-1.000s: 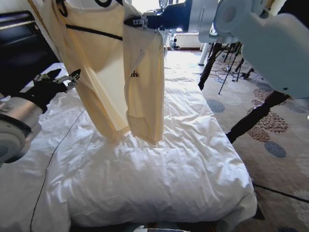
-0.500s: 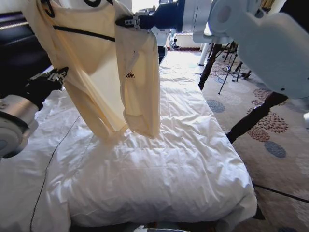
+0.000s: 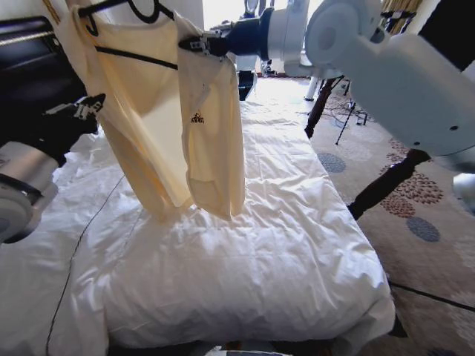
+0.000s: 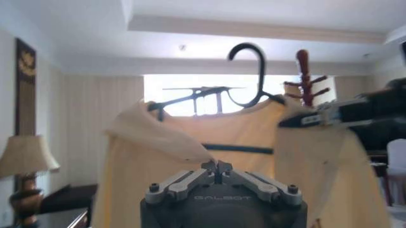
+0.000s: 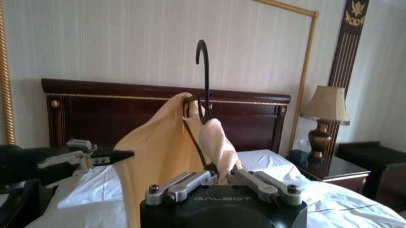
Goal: Pick up the clothes from the bed and hang them on the clothes hanger.
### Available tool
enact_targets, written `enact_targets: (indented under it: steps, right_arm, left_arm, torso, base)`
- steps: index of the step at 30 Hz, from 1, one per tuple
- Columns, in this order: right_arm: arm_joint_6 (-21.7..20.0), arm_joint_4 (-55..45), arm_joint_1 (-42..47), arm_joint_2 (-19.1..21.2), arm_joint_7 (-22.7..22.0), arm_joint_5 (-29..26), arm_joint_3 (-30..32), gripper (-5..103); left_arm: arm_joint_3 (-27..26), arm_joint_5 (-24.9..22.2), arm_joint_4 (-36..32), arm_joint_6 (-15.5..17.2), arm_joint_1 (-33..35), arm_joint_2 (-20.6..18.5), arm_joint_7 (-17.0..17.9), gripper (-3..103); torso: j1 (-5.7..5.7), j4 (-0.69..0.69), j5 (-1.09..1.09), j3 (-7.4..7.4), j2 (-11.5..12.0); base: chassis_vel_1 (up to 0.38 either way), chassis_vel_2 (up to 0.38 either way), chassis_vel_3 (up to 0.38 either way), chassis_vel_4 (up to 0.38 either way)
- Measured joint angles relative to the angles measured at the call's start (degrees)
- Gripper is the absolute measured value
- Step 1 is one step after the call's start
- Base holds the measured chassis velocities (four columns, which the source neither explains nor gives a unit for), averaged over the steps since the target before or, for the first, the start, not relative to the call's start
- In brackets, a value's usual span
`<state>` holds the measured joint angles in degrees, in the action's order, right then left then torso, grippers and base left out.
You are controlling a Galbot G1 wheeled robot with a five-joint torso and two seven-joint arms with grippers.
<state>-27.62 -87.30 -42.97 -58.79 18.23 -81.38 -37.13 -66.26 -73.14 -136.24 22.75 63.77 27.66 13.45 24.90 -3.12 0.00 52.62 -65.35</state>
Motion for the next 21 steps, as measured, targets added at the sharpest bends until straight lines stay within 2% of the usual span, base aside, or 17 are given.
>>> enact_targets:
  steps: [5,12,21]
  right_arm:
    - [0.26,-0.27,0.84,-1.54,-1.87,-0.15,0.79,0]
    - [0.11,-0.86,0.61,-1.63,-0.53,0.15,0.01,0]
    - [0.42,-3.09,0.87,2.74,7.4,7.08,-3.51,0]
  left_arm:
    - [-0.13,0.37,-0.96,-0.74,-0.71,-1.64,-3.95,0]
    - [-0.45,0.23,-0.87,-1.85,-1.28,-3.44,-7.1,0]
    - [-2.32,-1.64,3.71,-2.13,-1.72,-6.46,-8.06,0]
  torso:
    - [0.01,0.01,-0.03,0.0,0.0]
    - [0.0,0.01,-0.02,0.0,0.0]
    - [0.0,0.0,-0.01,0.0,0.0]
  base:
    - [0.0,0.0,0.0,0.0]
    - [0.0,0.0,0.0,0.0]
    - [0.0,0.0,0.0,0.0]
